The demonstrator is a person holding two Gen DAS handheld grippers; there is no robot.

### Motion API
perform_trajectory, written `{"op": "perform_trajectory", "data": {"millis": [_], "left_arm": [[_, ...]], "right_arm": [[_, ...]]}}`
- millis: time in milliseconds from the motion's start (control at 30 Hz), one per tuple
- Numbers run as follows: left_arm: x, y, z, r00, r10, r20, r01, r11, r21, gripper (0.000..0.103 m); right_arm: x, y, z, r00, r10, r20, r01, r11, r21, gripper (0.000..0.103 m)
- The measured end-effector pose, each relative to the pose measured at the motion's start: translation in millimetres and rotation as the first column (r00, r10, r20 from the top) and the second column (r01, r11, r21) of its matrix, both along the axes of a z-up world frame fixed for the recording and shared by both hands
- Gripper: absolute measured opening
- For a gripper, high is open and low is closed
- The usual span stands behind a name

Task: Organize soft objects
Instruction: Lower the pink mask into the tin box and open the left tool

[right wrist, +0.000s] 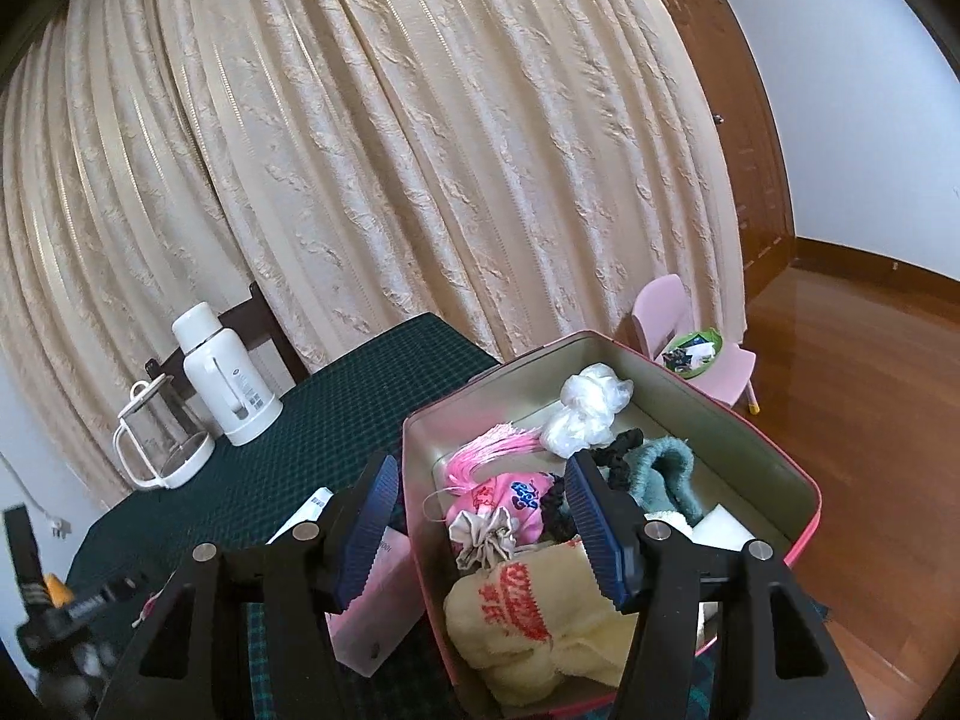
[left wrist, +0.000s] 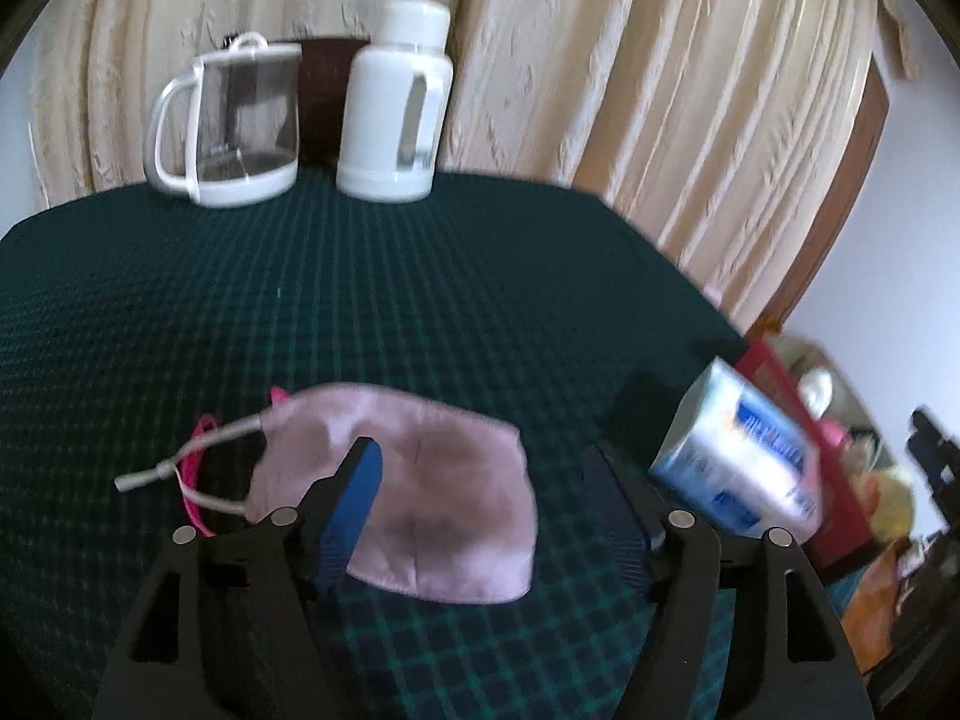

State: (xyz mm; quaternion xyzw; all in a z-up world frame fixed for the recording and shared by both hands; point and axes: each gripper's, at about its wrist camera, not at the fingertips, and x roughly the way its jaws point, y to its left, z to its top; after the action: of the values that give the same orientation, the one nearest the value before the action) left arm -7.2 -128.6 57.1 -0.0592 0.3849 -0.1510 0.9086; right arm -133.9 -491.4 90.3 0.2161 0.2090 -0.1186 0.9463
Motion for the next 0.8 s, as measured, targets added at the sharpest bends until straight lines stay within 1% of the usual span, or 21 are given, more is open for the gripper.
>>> {"op": "perform_trajectory", "data": {"millis": [100,267,300,333,367,400,433,533,633,800], "left_arm": [[3.6,-1.6,-14.4,0.999,0.017,-0.028,-0.016,0.999,0.047,0.071],[11.5,-5.6,-32.0,0.999,0.022,-0.043,-0.017,0.994,0.108,0.07],[13.4,-6.3,-35.9,0.999,0.023,-0.044,-0.017,0.993,0.118,0.064],[15.9,-5.7,-38.5,0.998,0.021,-0.06,-0.014,0.993,0.116,0.043],[17.2,-4.9,-40.2,0.997,0.018,-0.07,-0.01,0.994,0.106,0.035],[17.2,-3.9,-38.5,0.998,0.021,-0.058,-0.015,0.994,0.106,0.02],[17.2,-3.9,-37.7,0.998,0.02,-0.053,-0.014,0.994,0.108,0.014],[13.2,-5.7,-31.4,0.999,0.011,-0.031,-0.008,0.995,0.103,0.008],[9.7,-10.3,-18.2,1.0,-0.002,0.007,0.001,0.995,0.1,0.007],[3.3,-22.4,9.8,0.997,-0.037,0.072,0.032,0.997,0.072,0.007]], "right_arm": [[0.7,0.4,-0.9,1.0,0.006,-0.002,-0.006,1.0,0.003,0.062],[0.6,3.1,-0.6,1.0,0.022,-0.001,-0.022,1.0,0.003,0.062],[0.3,3.6,-0.1,1.0,0.024,0.001,-0.024,1.0,0.002,0.062],[0.0,4.1,0.3,1.0,0.024,0.002,-0.024,1.0,0.002,0.062],[-0.7,3.8,0.6,1.0,0.025,0.005,-0.025,1.0,0.004,0.062],[-0.8,3.6,0.8,1.0,0.025,0.006,-0.025,1.0,0.004,0.062],[-1.0,3.5,0.7,1.0,0.024,0.007,-0.024,1.0,0.004,0.062],[-1.8,1.3,-0.1,1.0,0.02,0.008,-0.02,1.0,0.01,0.062],[-2.5,-1.5,-1.1,1.0,0.012,0.009,-0.012,1.0,0.015,0.062],[-6.0,-7.2,-0.3,1.0,-0.001,0.015,0.001,1.0,0.019,0.062]]}}
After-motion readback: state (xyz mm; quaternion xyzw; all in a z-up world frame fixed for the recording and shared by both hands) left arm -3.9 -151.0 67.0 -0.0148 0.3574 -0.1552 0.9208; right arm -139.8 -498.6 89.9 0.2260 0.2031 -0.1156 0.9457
